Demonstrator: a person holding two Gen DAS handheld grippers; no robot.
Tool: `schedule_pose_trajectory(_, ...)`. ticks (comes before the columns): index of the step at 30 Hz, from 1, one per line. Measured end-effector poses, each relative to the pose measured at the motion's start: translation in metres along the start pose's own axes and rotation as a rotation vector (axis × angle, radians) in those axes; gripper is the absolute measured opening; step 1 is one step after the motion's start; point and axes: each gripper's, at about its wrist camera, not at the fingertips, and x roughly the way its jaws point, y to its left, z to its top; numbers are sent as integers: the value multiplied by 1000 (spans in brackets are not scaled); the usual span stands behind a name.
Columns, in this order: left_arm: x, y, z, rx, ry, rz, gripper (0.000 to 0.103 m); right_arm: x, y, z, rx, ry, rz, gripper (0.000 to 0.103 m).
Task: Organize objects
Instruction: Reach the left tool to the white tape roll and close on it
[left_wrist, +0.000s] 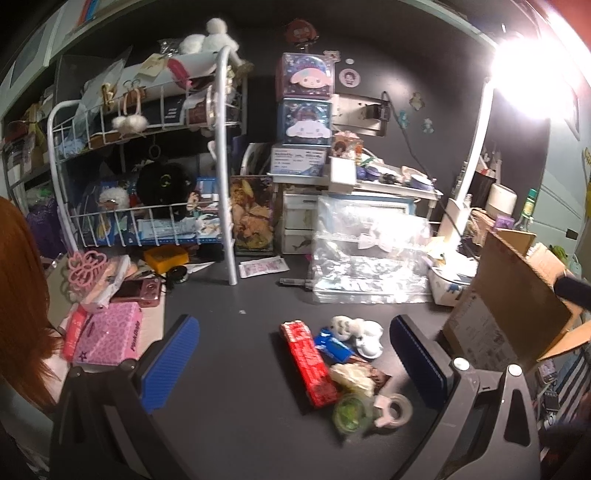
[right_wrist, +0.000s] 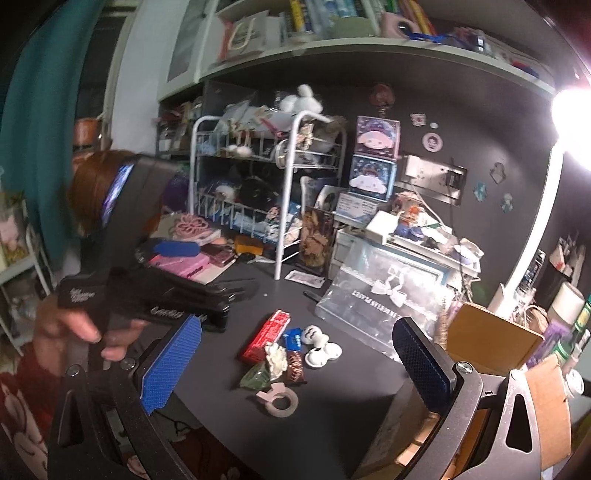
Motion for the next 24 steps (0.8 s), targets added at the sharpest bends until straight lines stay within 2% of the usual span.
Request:
schedule_pose_trajectory(3, 8, 12, -1, 5, 3, 36, 103, 14, 13, -5, 1, 30, 48, 103)
schedule_pose_trajectory(6, 18, 24, -6, 21, 15, 59, 103, 34, 22, -17, 8, 85, 92, 88)
schedule_pose_trajectory(10, 32, 34, -15, 39, 40, 35, 103, 70, 24, -43, 62, 187, 111, 81)
schedule_pose_trajectory(11, 36, 35, -18, 56, 47, 15, 103, 78, 22, -50, 81, 212, 109, 74)
schedule_pose_trajectory(13, 43, 35, -22, 80, 62, 2, 103, 93, 17, -66, 112, 267, 77, 67)
schedule_pose_trajectory(17, 53, 35, -26, 84, 73, -65, 103, 113, 13, -89, 122, 336, 20, 63)
schedule_pose_trajectory(19, 52, 32, -27, 94, 54, -114, 102, 119, 8, -95, 138, 358, 27, 58)
schedule_pose_trajectory(22, 43, 30, -27, 88, -31, -183, 102, 127, 3, -100, 140, 374, 20, 58)
schedule_pose_trajectory(24, 41, 28, -26, 95, -29, -208, 102, 129, 2, -102, 139, 379, 19, 54)
